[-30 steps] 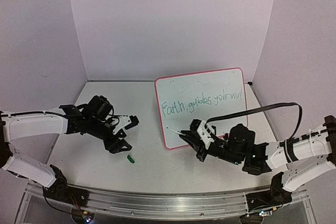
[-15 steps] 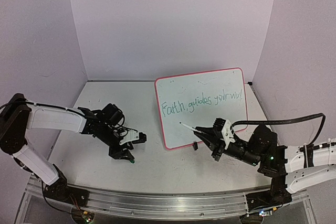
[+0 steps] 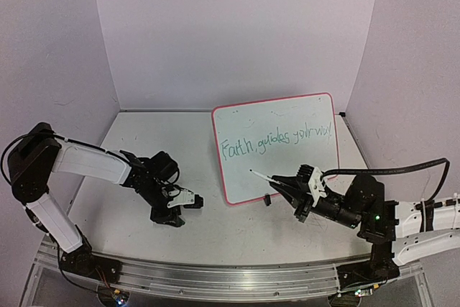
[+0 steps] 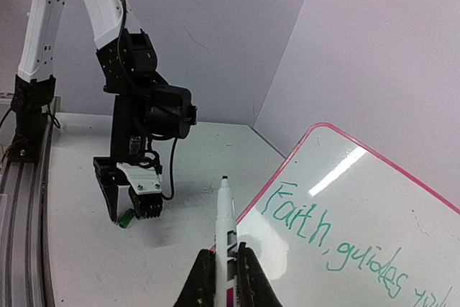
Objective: Write a sentence on the whiteboard
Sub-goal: Pick up the pen cap from the center of the board.
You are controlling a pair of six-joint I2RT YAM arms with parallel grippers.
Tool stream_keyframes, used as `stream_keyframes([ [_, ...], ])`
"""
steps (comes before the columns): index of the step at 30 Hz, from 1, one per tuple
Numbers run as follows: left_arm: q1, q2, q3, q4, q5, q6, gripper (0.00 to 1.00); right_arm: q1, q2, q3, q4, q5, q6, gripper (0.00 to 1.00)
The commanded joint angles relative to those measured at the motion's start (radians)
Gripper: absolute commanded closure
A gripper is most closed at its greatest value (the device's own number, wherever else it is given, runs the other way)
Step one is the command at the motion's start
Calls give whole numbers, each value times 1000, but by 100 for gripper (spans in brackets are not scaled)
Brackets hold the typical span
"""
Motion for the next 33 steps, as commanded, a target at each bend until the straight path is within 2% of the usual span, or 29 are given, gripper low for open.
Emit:
stream_keyframes([
  [1, -44, 19, -11, 4, -101, -2, 62, -4, 15, 15, 14, -27, -10, 92],
  [3, -59, 19, -20, 16, -136, -18, 66, -4, 24, 18, 14, -31, -10, 92],
  [6, -78, 25, -22, 18, -176, -60, 78, -4, 34, 24, 14, -39, -8, 92],
  [8, -84, 20, -18, 18, -159, -99, 79, -4, 41, 28, 14, -42, -10, 92],
  [12, -106, 26, 3, 12, -137, -187, 76, -4, 54, 32, 14, -50, -10, 93],
  [17, -112, 57, 9, 11, -108, -254, 56, -4, 66, 36, 14, -57, -6, 93],
  [20, -117, 77, 1, 16, -128, -249, 56, -4, 70, 40, 14, -60, -4, 93],
  [24, -124, 98, -10, 24, -185, -230, 73, -4, 73, 48, 6, -58, -3, 93],
  [28, -131, 104, -9, 30, -237, -230, 98, -4, 77, 61, -15, -52, -6, 93],
  [31, -134, 66, -6, 29, -251, -244, 100, -4, 75, 64, -16, -46, -7, 95],
  [33, -135, 21, 1, 28, -250, -260, 100, -4, 79, 67, -17, -55, -11, 99],
])
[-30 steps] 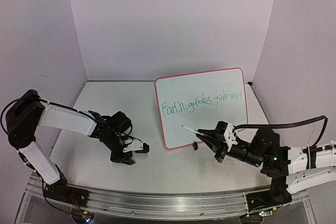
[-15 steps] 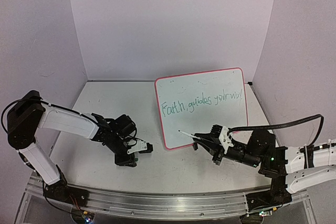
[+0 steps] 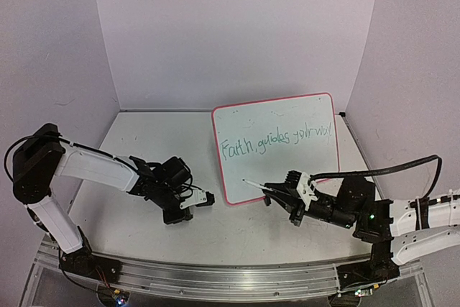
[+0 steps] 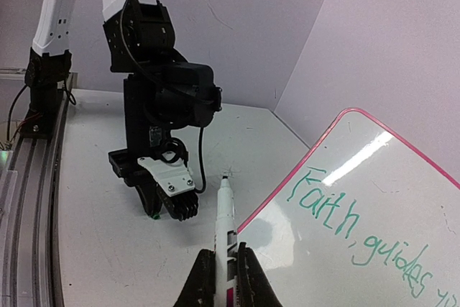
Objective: Write a sentence on the whiteboard
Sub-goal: Pick up the pen cap from the center of the board, then insert the whiteboard marker without the cap into the pen cap.
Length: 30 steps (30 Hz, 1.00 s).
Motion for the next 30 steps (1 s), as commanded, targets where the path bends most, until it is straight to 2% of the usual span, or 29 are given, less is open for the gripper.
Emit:
stream_keyframes([
  [1, -7, -37, -21, -73, -50, -31, 100, -4, 7, 48, 12, -12, -11, 100],
  [4, -7, -138, -7, -77, 2, -51, 100, -30, 4, 41, 10, -45, -19, 100],
  [7, -7, -237, 14, -89, 78, -73, 100, -94, -1, 45, -9, -157, -18, 100],
  [11, -6, -330, 71, -115, 231, -100, 100, -134, 96, 169, -173, -366, -94, 100],
  [13, -6, -338, 114, -135, 297, -113, 100, -130, 164, 253, -260, -420, -151, 100],
  [20, -5, -297, 235, -230, 405, -143, 100, -83, 275, 408, -388, -346, -367, 100],
  [24, -6, -301, 228, -245, 446, -126, 100, -55, 340, 469, -456, -262, -485, 100],
  [30, -5, -314, 225, -291, 458, -101, 100, -36, 365, 505, -494, -235, -576, 100],
])
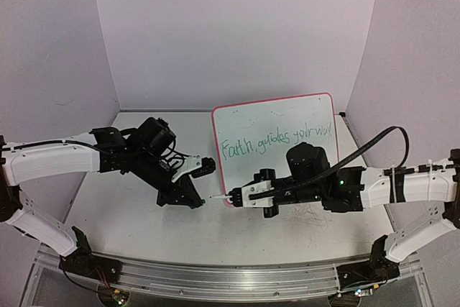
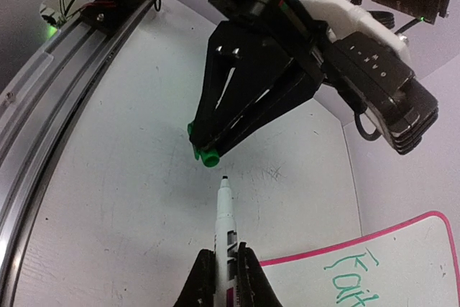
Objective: Write a sentence on the whiteboard
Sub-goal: Insert the whiteboard marker without the cap into the pen cap.
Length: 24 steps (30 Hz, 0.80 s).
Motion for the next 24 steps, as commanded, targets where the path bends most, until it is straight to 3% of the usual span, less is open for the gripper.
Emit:
stream_keyframes([
  [1, 0, -11, 29, -56, 52, 29, 100, 19, 24, 71, -52, 53, -110, 100],
  [24, 0, 14, 57, -82, 32, 53, 100, 40, 89, 122, -57, -20, -150, 100],
])
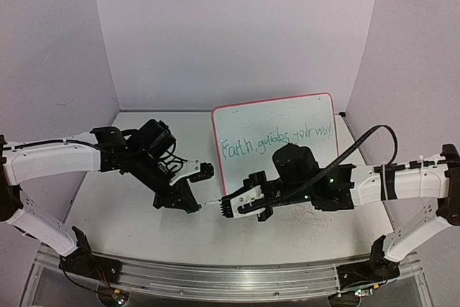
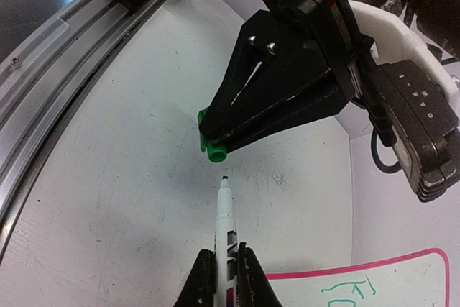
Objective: Write a sentence on the whiteboard
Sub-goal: Insert the whiteboard marker without the cap into the pen cap.
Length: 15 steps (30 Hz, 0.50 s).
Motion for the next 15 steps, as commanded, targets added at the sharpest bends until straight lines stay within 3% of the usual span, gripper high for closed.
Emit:
stream_keyframes([
  [1, -1, 8, 51, -7, 7, 19, 100, 9, 8, 46, 22, -38, 2, 100],
  [15, -2, 12, 61, -7, 13, 25, 100, 21, 45, 62, 42, -54, 12, 100],
])
